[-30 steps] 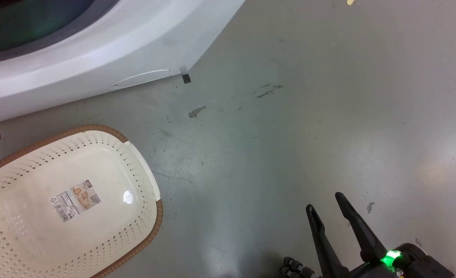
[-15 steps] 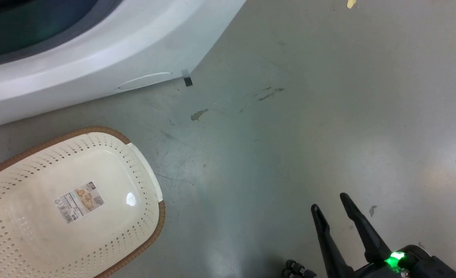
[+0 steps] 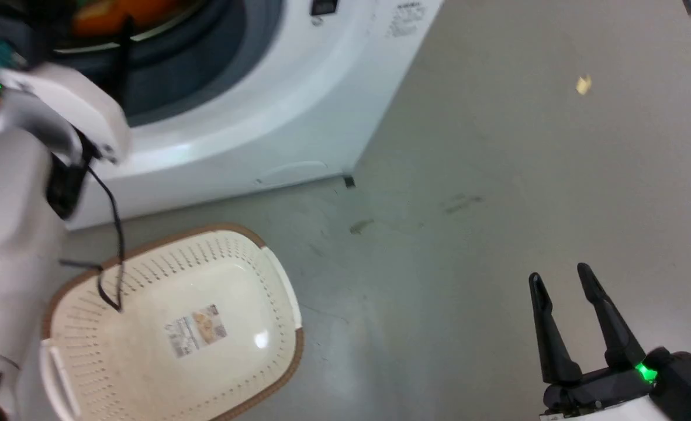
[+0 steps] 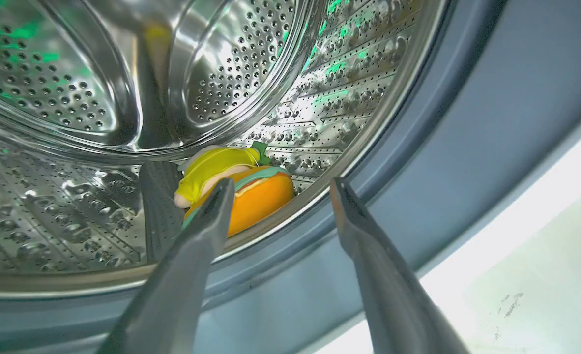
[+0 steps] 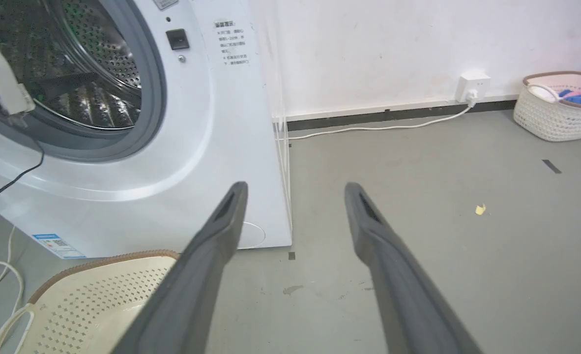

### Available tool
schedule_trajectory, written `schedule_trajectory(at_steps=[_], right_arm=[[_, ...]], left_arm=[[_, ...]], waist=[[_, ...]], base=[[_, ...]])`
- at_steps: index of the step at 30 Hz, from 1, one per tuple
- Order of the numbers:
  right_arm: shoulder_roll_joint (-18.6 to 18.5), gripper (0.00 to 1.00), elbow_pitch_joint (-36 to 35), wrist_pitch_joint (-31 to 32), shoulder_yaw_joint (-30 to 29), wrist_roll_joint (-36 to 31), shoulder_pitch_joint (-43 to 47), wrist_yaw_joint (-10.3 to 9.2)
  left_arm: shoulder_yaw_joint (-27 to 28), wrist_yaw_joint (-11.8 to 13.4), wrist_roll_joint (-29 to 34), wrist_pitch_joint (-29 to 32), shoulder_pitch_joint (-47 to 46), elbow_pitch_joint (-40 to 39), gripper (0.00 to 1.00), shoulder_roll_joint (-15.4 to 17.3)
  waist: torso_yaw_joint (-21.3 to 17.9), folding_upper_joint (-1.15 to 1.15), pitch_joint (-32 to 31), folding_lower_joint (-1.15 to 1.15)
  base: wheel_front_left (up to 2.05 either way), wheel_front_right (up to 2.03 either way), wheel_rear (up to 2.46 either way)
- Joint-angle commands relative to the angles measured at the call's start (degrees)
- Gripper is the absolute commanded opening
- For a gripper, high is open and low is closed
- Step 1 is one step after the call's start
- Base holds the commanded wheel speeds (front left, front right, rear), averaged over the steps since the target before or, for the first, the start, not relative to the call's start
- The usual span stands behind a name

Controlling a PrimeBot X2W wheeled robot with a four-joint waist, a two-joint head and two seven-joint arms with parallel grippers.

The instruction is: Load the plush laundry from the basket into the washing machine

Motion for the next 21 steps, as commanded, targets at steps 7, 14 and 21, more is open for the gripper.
schedule_trajectory(at_steps=[7, 14, 21], right_arm=[[-0.03, 1.0, 4.88, -0.2, -3.52, -3.37, -1.95, -0.05], [-0.03, 1.0, 8.86, -0.2, -4.77, -4.78, -1.58, -0.05], [-0.03, 1.0, 10.71, -0.2, -4.03, -5.03, -0.69, -0.05]], left_arm=[[-2.74, -0.57, -0.8, -4.38, 9.95, 2.06, 1.0, -5.46], [-2.98, 1.68, -0.63, -5.79, 18.43, -1.9, 1.0, -7.21], [-0.43, 5.41, -1.4, -6.04, 26.82, -9.35, 1.0, -5.85]], waist=[[10.46, 0.0, -14.79, 0.0], [16.06, 0.0, -22.72, 0.0], [20.24, 0.0, -26.74, 0.0]], base=[[0.0, 0.0, 0.0], [0.0, 0.0, 0.0], [0.0, 0.0, 0.0]])
